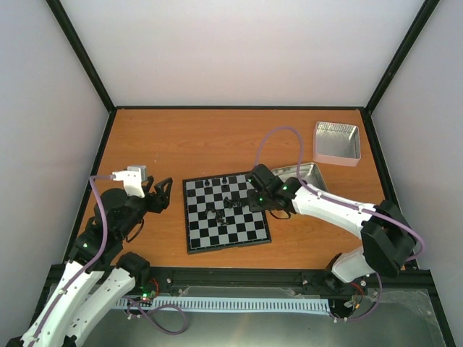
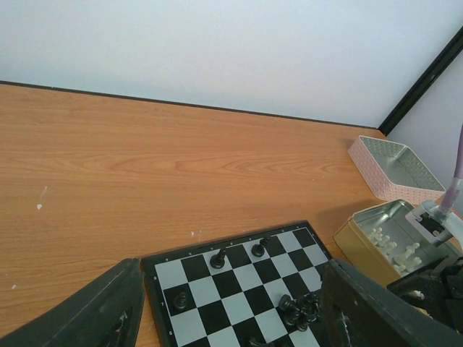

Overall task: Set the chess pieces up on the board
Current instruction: Pick up the chess piece from the chessboard.

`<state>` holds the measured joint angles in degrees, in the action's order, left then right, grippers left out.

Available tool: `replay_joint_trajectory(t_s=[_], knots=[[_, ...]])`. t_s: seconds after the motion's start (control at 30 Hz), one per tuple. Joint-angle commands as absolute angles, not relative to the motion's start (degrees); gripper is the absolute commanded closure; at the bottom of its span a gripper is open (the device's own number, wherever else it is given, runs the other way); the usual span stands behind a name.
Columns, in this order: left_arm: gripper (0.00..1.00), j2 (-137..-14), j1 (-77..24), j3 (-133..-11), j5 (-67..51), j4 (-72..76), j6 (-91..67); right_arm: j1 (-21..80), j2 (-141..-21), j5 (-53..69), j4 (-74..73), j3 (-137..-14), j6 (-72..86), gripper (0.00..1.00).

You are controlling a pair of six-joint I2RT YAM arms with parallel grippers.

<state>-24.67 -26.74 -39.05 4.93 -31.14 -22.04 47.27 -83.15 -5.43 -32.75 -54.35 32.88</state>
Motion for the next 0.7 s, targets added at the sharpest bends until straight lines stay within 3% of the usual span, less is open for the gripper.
replay_joint_trajectory(t_s=[0.0, 0.67], knots=[[0.32, -23.83, -27.07, -39.34, 6.47, -30.65, -22.50, 47.11, -85.41, -3.73, -29.90, -55.93, 33.62, 0.56], [0.32, -24.03, -27.07, -39.30, 7.17, -30.93, -22.78, 49.05, -96.88, -4.68, -30.24, -66.45, 33.47, 0.59]])
